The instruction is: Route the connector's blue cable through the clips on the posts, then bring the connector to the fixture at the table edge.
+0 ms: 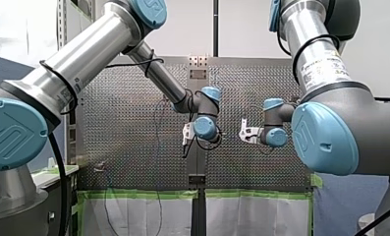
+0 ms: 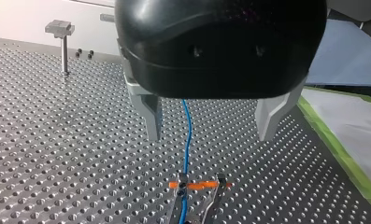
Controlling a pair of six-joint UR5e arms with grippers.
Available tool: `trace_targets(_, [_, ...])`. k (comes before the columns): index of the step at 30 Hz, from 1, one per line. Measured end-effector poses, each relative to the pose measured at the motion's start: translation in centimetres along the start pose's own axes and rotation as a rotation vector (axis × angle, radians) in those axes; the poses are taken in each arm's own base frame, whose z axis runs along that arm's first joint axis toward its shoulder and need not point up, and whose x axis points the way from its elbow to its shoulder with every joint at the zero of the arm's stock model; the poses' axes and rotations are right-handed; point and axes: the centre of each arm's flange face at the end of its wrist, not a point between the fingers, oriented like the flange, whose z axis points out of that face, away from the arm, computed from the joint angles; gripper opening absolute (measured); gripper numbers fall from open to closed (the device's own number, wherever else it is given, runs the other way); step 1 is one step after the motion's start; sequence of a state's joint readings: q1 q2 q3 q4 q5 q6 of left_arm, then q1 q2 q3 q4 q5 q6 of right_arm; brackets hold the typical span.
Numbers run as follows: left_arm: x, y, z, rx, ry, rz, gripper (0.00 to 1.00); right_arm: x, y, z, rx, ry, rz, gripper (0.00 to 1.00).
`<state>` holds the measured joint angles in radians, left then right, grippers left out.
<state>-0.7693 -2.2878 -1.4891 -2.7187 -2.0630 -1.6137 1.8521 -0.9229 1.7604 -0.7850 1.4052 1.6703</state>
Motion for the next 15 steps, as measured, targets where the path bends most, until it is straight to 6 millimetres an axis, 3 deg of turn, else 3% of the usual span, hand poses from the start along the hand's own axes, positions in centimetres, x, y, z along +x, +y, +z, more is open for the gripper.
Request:
trace_targets(6, [0.1,-0.1,-0.8,-0.012,0.003,0.003,1.0,0.0,0.3,0.0,-0.005,0.0,0.001,0.02])
trace_targets(15, [-1.4,0.7,-2.6,-0.021,-0.047,-0.066,1.0,0.0,0.4,0.0,-0.006,-0.003,0.002,0.02])
